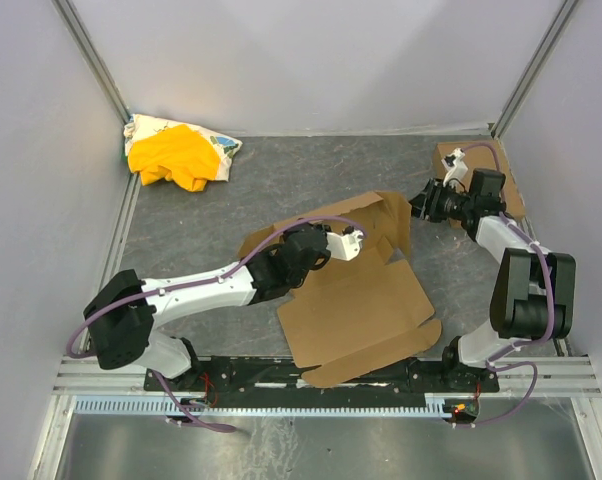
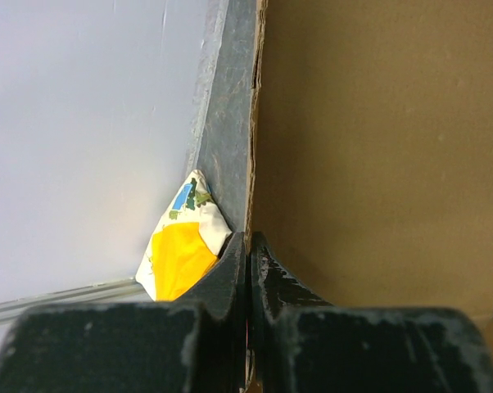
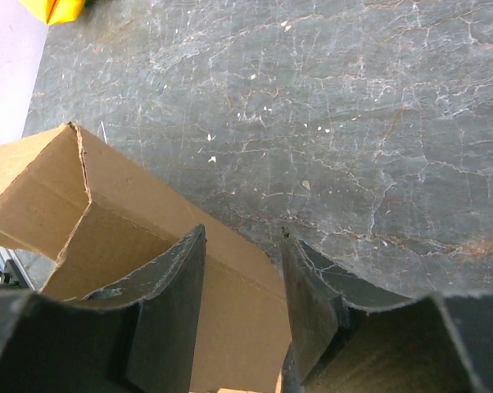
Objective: Fold the paper box
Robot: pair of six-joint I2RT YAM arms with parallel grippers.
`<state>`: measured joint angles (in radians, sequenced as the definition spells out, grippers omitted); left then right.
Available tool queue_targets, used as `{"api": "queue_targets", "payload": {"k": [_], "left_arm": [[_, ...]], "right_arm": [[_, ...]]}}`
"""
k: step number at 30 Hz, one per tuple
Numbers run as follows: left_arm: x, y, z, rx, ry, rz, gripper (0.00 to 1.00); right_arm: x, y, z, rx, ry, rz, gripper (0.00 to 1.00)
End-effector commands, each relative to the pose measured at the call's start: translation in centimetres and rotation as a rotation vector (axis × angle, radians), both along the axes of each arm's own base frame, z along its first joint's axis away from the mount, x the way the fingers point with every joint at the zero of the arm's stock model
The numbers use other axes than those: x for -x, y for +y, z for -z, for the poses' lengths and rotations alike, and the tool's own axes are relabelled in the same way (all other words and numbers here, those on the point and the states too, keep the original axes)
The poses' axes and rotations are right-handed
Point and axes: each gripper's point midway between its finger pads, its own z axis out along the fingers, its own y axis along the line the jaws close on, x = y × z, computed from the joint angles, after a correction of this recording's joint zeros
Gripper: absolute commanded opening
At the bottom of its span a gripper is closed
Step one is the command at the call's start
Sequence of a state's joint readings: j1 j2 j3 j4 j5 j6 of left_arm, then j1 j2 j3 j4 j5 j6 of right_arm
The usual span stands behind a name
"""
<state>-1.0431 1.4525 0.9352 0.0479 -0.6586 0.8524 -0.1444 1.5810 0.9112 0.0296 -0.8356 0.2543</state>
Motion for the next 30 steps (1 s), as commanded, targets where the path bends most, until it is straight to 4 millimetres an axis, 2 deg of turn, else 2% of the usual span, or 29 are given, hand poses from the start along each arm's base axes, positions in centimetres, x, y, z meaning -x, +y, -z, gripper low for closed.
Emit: {"api": "queue_targets", "payload": {"k": [1, 7, 21, 30], "left_arm": [[-0.1, -0.2, -1.9, -0.011, -0.045, 0.002, 0.04], [-0.1, -0.2, -1.6, -0.020, -0.042, 0.002, 0.04], [0.5, 0.0, -1.7, -0.023, -0.048, 0.011, 0.04], [1.1, -0.1, -1.6, -0.035, -0.048, 0.040, 0.04]], "right_arm": [[1.2, 1.0, -1.7, -0.005, -0.078, -0.065, 0.50], [2.7, 1.9, -1.6, -0.046, -0.093, -0.074, 0.50], [4.7, 3.9, -4.4, -0.120, -0.195, -0.142, 0.51], [5.8, 6.1, -3.0, -0.081, -0.193, -0.228, 0.52]]}}
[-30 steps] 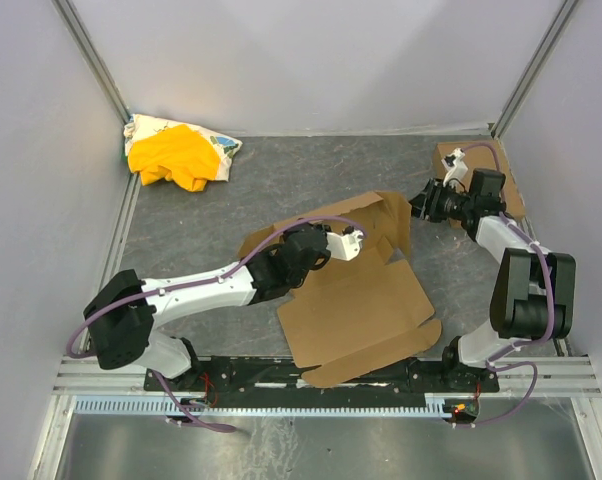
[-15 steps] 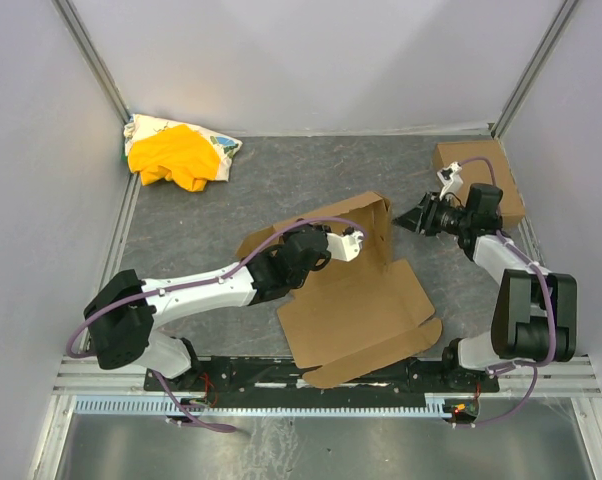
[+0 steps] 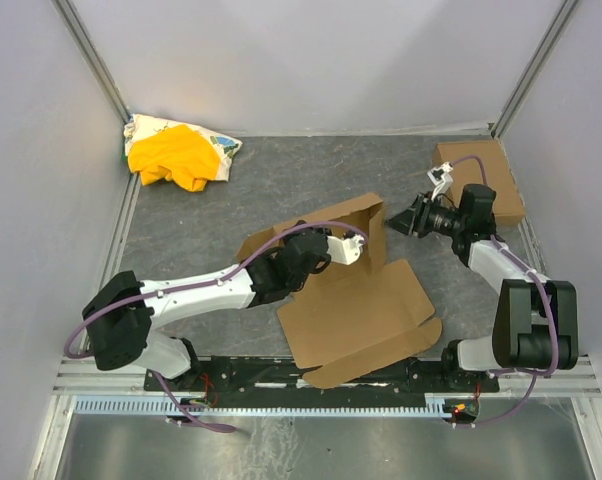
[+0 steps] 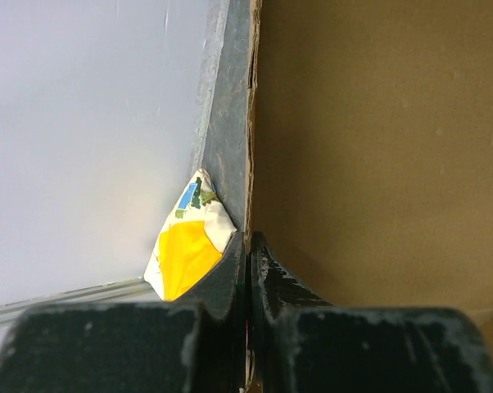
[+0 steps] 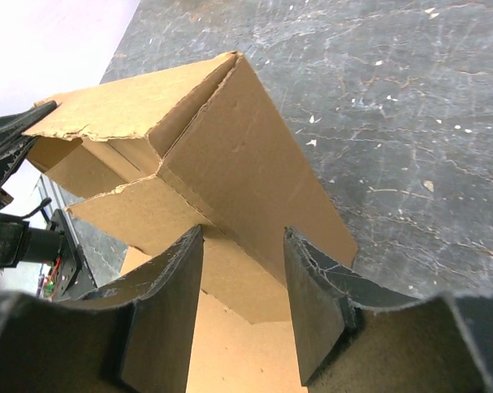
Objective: Fold the paper box
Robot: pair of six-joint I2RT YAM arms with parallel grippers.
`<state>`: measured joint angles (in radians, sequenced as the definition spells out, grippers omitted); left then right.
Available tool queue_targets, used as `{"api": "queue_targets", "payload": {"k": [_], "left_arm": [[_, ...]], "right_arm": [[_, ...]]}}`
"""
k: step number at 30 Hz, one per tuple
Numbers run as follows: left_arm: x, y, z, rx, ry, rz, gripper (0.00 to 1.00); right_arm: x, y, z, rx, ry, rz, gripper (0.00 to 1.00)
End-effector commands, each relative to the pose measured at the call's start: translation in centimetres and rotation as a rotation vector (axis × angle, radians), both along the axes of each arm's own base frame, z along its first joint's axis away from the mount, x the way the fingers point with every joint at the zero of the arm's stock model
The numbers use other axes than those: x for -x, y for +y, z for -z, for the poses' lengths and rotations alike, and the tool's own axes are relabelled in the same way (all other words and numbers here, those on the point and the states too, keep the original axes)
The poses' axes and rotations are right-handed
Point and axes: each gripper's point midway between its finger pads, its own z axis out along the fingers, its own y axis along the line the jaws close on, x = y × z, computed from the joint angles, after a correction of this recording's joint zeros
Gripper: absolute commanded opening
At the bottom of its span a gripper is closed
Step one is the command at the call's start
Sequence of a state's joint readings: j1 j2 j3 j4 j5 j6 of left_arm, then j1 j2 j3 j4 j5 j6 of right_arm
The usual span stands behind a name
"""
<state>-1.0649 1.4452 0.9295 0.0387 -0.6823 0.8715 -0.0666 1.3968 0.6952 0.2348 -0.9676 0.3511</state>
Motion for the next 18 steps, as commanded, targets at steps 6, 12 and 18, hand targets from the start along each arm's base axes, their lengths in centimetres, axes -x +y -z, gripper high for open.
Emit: {"api": "queue_targets", "payload": {"k": [6, 12, 18], "left_arm": [[1.4, 0.1, -0.7, -0.031, -0.031, 0.050, 0.04], [1.8, -0.4, -0.7, -0.030, -0.033, 0.057, 0.04], [2.0, -0.5, -0.7, -0.063, -0.048, 0.061, 0.04]], "right_arm": [[0.8, 2.4, 1.2, 0.142, -0.065, -0.053, 0.53], [0.8, 2.2, 2.1, 0.183, -0.064, 0.011, 0.54], [0.5, 1.0, 1.4, 0.237, -0.122, 0.103, 0.60]]}}
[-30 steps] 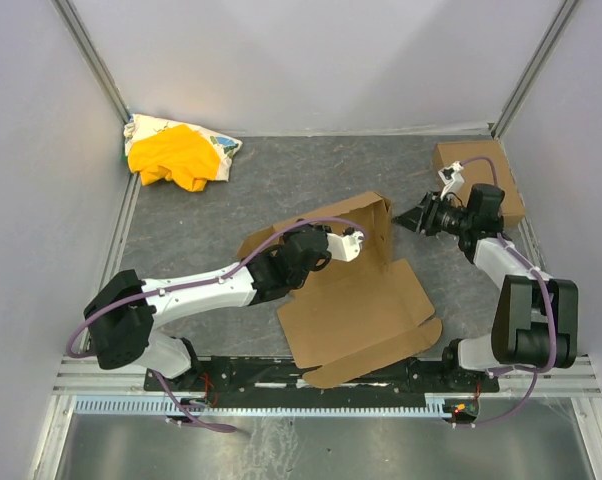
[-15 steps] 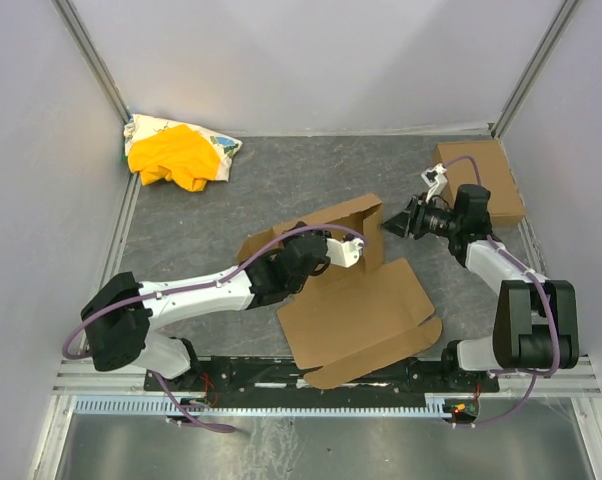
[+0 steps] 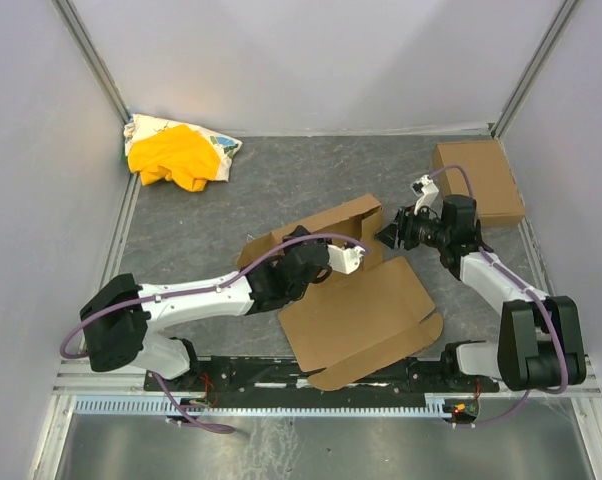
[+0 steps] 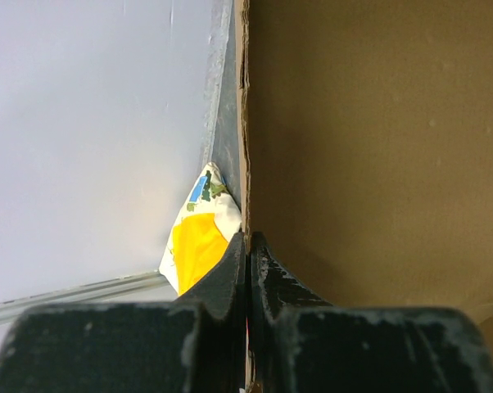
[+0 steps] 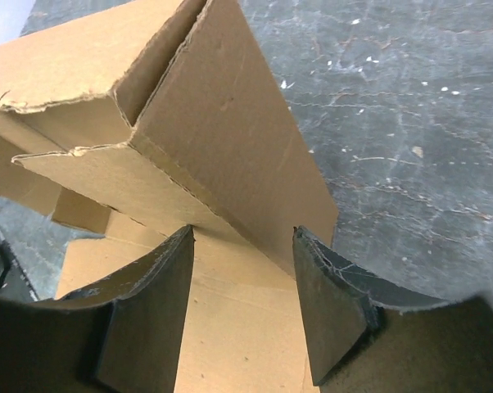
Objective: Fold the paper box
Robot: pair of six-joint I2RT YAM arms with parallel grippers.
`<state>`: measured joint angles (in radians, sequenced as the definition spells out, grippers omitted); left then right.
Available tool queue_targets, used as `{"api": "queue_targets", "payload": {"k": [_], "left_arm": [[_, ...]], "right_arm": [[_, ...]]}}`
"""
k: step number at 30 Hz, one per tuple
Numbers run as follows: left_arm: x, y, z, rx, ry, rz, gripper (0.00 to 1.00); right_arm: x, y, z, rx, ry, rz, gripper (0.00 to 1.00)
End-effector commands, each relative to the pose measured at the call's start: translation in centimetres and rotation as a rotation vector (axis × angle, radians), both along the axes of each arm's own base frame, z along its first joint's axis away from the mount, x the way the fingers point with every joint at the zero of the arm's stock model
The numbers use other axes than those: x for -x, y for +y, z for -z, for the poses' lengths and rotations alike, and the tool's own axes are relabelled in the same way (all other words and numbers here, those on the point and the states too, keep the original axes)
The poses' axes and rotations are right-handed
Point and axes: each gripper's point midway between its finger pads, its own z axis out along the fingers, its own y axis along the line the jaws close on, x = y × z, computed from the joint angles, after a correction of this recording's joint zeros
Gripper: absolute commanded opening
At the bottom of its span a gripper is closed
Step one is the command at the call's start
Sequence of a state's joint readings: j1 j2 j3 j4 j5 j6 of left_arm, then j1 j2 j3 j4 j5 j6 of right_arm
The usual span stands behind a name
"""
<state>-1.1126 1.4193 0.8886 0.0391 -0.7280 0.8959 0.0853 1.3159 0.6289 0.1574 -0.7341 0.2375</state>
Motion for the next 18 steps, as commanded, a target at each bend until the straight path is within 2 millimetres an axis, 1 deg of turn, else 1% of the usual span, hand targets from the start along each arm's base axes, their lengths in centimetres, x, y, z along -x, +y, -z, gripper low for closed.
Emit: {"api": "queue_targets", "payload": {"k": [1, 4, 7, 15, 18], "left_arm": [[0.6, -0.6, -0.9, -0.033, -0.031, 0.045, 0.04], [0.8, -0.4, -0.8, -0.065, -0.050, 0.040, 0.04], [1.2, -0.5, -0.7, -0.082, -0.066, 0.048, 0.04], [2.1, -1.2, -0.5, -0.068, -0.073, 0.068, 0.03], [2.3, -1.4, -0.3, -0.072, -0.076, 0.077, 0.03]], "right_arm": [[-1.2, -1.3, -1.5, 0.065, -0.113, 0.084, 0.60], [-1.1, -1.4, -1.6, 0.067, -0.122, 0.093, 0.61], [-1.1, -0.9, -1.6, 0.053, -0.118, 0.081, 0.59], [-0.6, 0.1, -2.6, 0.035, -0.204, 0.056, 0.58], [-0.6, 0.4, -2.4, 0.044, -0.207, 0.051, 0.58]]}}
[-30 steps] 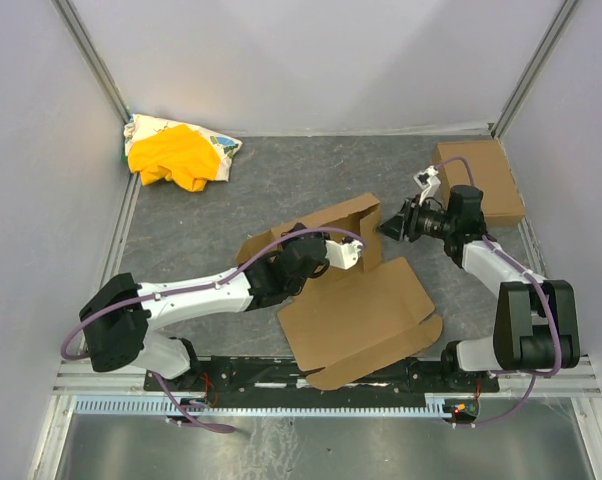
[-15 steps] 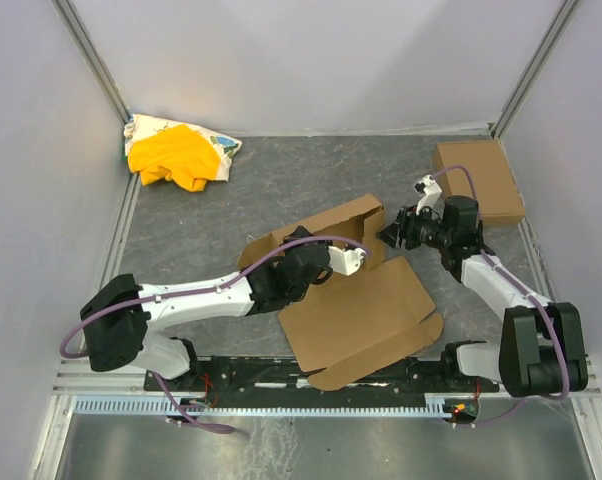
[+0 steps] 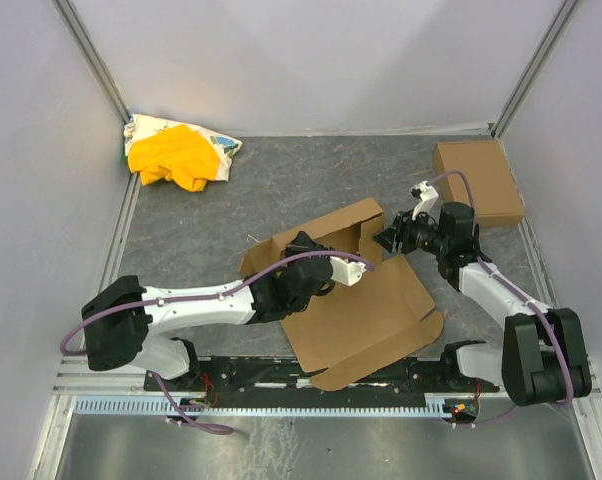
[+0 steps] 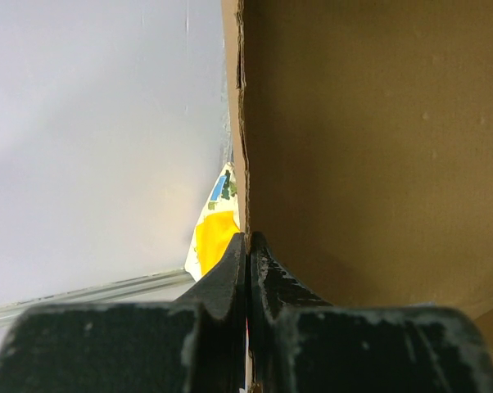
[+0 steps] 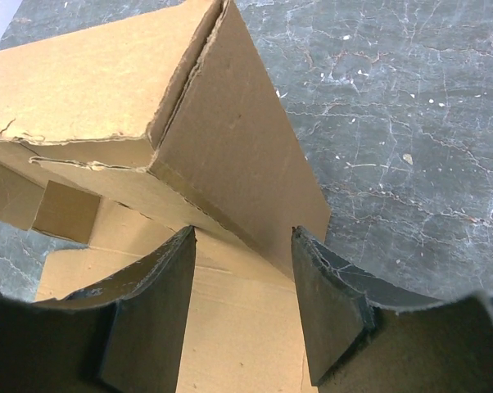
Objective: Fold the paper box
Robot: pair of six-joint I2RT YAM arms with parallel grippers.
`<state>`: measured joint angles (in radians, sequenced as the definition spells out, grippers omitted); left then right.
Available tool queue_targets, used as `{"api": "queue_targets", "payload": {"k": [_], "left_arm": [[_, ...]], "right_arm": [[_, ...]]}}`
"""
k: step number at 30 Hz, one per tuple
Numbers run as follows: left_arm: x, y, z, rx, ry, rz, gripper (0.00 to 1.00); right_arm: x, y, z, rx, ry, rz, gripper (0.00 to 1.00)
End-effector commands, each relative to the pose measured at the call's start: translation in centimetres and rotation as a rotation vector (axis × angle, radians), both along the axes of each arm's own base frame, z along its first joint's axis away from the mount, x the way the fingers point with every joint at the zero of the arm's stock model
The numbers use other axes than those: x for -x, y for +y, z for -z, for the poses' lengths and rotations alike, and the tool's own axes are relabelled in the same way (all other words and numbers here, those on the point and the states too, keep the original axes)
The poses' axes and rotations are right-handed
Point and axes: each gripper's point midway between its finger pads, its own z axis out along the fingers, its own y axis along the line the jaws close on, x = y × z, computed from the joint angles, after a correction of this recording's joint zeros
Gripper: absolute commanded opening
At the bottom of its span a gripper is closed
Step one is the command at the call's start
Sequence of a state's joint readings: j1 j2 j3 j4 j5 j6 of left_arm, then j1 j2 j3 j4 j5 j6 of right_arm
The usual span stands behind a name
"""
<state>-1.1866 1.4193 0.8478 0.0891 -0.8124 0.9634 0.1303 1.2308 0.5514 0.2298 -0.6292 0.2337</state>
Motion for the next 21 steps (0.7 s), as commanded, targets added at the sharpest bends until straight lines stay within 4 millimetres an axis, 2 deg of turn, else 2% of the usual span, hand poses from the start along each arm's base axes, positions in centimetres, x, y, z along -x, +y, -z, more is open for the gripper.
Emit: {"api": "queue_targets", "payload": {"k": [1, 14, 17, 21], "left_arm": [[0.7, -1.0, -0.3, -0.007, -0.014, 0.057, 0.03], [1.2, -1.6, 0.0, -0.010, -0.020, 0.074, 0.03], [1.2, -1.7, 0.2, -0.017, -0.019, 0.075, 0.03], [1.2, -1.9, 0.3, -0.025, -0.025, 0.077, 0.03]], "right_arm": [[-1.1, 0.3, -2.0, 0.010, -0.117, 0.008, 0.58], [-2.2, -0.1, -0.9, 0.050, -0.145, 0.142, 0.54], [-2.5, 0.1, -0.4, 0.047, -0.133, 0.145, 0.46], [-2.8, 0.4, 0.1, 0.042, -0.117, 0.151, 0.29]]}}
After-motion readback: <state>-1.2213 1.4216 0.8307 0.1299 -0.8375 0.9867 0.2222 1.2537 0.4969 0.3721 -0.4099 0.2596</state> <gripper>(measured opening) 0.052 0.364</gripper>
